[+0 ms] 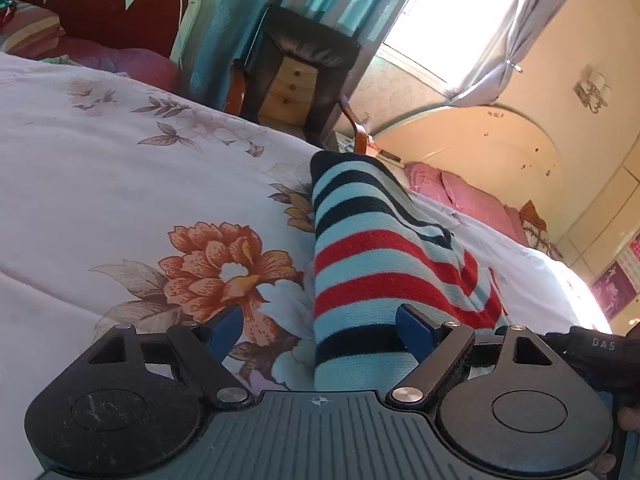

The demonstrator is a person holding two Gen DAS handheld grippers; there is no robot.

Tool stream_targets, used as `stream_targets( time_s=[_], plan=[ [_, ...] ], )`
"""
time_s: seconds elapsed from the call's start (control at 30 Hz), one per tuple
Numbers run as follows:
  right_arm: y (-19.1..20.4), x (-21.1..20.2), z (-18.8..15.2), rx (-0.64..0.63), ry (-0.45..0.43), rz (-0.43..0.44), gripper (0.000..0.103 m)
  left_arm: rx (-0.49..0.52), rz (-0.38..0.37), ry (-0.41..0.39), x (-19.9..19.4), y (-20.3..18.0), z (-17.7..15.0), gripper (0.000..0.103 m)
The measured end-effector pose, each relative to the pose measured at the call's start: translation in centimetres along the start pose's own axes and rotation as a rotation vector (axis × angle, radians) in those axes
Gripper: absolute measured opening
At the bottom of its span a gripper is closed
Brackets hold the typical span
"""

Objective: Fold small clothes

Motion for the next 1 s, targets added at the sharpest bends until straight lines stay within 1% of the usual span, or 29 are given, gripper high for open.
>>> stream_targets(
  time_s=[0.07,0.1,0.13,0.2,0.23,0.33,0.43,0.53,0.57,0.6,0.67,0.7,0.77,0.83,0.9,0.93,0.97,1.0],
  plan=[
    [-0.3,1.3,0.1,0.007,0.051,-0.006,0.042,-0.027,-0.014,0.025,0.7,0.6,-0.2,0.084],
    [0.1,1.5,0.0,-0.012,0.061,-0.006,0.042,-0.043,-0.021,0.031,1.0,0.9,-0.3,0.084],
    [0.7,1.7,-0.1,-0.046,0.059,-0.016,0.040,-0.061,-0.028,0.035,1.3,1.1,-0.5,0.084],
    [2.0,1.7,-0.3,-0.144,0.042,-0.063,0.021,-0.066,-0.023,0.037,1.4,0.9,-0.5,0.084],
    [2.7,1.5,-0.2,-0.184,0.028,-0.063,0.019,-0.050,-0.012,0.033,1.3,0.5,-0.4,0.083],
    [4.7,0.0,-0.1,-0.331,-0.061,-0.116,0.017,-0.009,-0.018,0.030,1.1,-1.1,-0.3,0.083],
    [5.5,-2.4,0.2,-0.417,-0.155,-0.140,0.017,0.030,-0.041,0.035,1.6,-2.8,-0.3,0.083],
    [4.8,-4.3,0.1,-0.455,-0.194,-0.184,0.017,0.072,-0.070,0.035,2.3,-4.8,-0.7,0.083],
    [4.2,-4.4,0.0,-0.469,-0.196,-0.207,0.017,0.092,-0.062,0.050,2.8,-5.4,-1.0,0.083],
    [3.3,-4.1,-0.1,-0.465,-0.184,-0.232,0.017,0.105,-0.060,0.065,3.4,-5.9,-1.3,0.083],
    [1.2,-2.9,0.0,-0.407,-0.144,-0.273,0.017,0.113,-0.065,0.088,4.3,-6.7,-1.9,0.084],
    [0.1,-2.5,-0.1,-0.362,-0.135,-0.269,0.017,0.122,-0.059,0.089,4.5,-7.0,-2.1,0.084],
    [-1.4,-2.5,-0.1,-0.284,-0.143,-0.222,0.017,0.120,-0.059,0.086,4.5,-7.1,-2.3,0.084],
    [-1.6,-2.5,0.1,-0.266,-0.139,-0.205,0.017,0.118,-0.063,0.091,4.4,-7.1,-2.2,0.084],
    [-1.5,-2.5,0.2,-0.266,-0.120,-0.191,0.021,0.098,-0.066,0.106,4.0,-6.9,-1.7,0.083],
    [-1.3,-2.9,0.4,-0.257,-0.123,-0.178,0.026,0.105,-0.066,0.078,3.4,-7.1,-1.0,0.083],
    [-1.1,-3.5,0.8,-0.256,-0.143,-0.175,0.034,0.118,-0.072,0.040,2.7,-7.3,-0.3,0.083],
    [-0.9,-4.0,1.2,-0.272,-0.176,-0.175,0.038,0.122,-0.083,0.010,2.3,-7.5,0.6,0.083]
  ],
)
Point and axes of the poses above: each gripper's, at about its wrist camera, not at the fingertips, and x roughly the way its jaws point, y to its left, z to its top, the point moved 3 cm from there along x, roughly the way its jaws point
